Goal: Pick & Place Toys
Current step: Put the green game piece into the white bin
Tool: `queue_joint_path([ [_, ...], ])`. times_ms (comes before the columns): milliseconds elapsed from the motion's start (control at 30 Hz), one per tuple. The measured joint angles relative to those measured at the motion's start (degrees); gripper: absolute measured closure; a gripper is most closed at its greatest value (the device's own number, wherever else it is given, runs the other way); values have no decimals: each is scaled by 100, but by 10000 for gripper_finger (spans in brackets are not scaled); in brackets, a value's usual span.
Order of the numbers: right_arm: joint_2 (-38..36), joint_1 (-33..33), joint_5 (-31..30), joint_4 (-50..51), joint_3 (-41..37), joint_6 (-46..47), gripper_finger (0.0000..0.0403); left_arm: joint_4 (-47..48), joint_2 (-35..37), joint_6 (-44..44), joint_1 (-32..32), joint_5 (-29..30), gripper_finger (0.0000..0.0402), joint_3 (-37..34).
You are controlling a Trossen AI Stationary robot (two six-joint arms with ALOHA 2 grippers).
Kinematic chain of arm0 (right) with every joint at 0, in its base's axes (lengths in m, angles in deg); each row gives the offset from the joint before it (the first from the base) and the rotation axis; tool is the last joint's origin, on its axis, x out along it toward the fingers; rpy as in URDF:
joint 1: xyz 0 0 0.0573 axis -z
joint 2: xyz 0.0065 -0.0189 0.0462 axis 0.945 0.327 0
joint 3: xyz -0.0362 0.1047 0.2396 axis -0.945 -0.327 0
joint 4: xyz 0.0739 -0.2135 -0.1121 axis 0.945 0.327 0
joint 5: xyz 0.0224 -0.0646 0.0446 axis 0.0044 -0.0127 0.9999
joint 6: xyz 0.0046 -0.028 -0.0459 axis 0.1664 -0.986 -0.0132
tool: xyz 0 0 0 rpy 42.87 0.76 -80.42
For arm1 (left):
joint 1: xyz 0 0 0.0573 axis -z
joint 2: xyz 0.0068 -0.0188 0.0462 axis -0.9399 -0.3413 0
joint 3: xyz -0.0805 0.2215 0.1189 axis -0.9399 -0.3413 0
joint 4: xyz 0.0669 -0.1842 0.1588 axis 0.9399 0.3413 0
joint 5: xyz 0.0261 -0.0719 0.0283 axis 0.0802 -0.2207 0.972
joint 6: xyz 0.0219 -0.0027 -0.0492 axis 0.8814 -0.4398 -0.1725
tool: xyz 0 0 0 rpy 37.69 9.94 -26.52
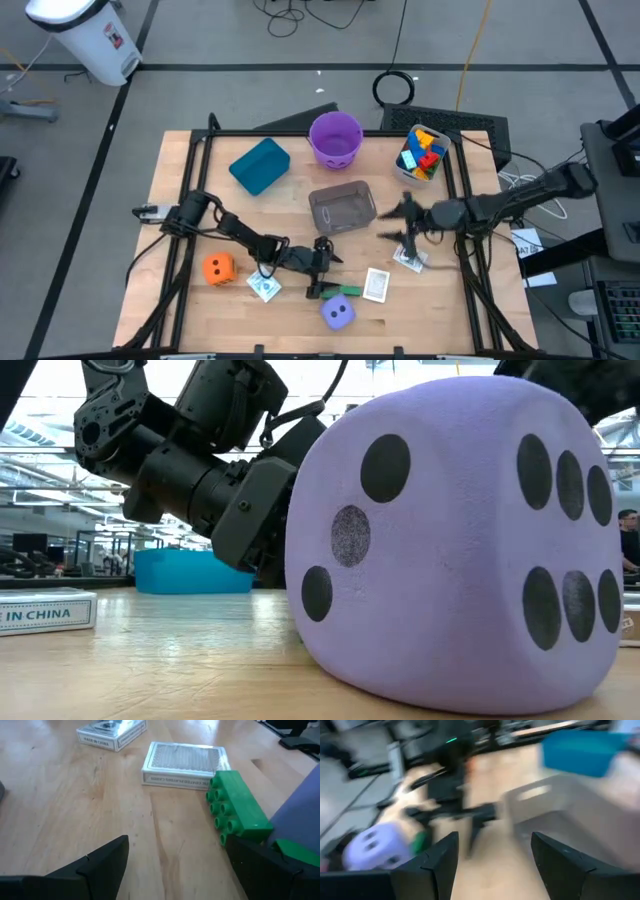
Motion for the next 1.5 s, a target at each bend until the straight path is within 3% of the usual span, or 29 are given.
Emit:
queue_joint_path([
  [133,921,-859,-19,-416,249,-103,179,20,0,-14,0,1,62,0],
  [233,1650,-1344,-397,-429,548,-87,179,46,0,-160,1,2,62,0],
  [433,3186,-1862,-962,-820,887,66,179,66,0,-240,0,2,62,0],
  [633,4203,-1903,-283,-1009,1551,-302,169,65,2,-247,0,4,62,0],
  [1000,5087,-1872,-273,-317,2334,-377,157,37,4,-287,-42,111,62,2],
  [1267,5285,-1765,-223,-56,2403,-127,163,41,4,-392,-58,111,62,2],
  [1500,5284,-1619,30,29,2404,29,201,41,4,-393,-53,111,62,2],
])
